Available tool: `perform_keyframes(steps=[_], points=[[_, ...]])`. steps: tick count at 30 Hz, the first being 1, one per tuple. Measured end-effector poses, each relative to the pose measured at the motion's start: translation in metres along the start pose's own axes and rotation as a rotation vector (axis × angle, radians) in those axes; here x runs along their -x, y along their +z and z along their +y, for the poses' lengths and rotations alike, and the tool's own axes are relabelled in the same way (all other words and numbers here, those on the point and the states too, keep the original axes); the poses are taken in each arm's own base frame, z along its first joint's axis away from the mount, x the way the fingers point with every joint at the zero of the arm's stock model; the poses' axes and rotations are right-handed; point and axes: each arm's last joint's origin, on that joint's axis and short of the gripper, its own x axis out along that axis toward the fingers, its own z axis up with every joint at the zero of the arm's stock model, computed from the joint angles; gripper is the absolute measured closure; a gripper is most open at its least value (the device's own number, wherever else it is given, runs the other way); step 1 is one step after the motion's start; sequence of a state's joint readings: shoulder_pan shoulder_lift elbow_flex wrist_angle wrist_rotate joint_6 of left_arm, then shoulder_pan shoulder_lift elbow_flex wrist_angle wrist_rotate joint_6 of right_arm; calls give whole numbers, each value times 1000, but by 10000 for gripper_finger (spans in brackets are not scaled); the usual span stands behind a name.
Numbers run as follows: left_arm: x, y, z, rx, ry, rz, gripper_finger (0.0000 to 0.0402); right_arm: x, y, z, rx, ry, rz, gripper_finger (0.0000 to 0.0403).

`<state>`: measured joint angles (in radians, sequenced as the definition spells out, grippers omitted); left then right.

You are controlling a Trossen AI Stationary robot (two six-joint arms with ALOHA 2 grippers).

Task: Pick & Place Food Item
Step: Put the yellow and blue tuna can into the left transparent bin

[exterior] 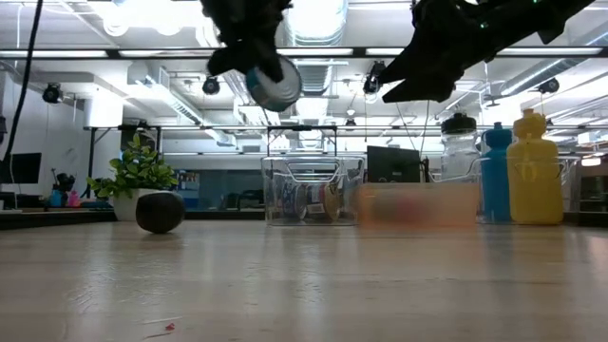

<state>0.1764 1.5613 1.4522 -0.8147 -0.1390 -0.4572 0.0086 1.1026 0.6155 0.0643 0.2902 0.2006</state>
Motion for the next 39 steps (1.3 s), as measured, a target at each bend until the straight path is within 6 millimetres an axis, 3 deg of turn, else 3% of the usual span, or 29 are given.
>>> perform_keyframes(steps=[3,8,25,39], points=[[-9,14,6,-75,4,-40,267,0,0,-1,-2,-30,-6,54],[-42,23,14,-206,41,-15,267,0,0,-1,-2,-34,-9,63],[-131,11,25,-221,136,121,267,0,0,-1,-1,-35,-6,76],[-153,6,31,-181,153,139,267,0,0,-1,2,-34,-8,53]])
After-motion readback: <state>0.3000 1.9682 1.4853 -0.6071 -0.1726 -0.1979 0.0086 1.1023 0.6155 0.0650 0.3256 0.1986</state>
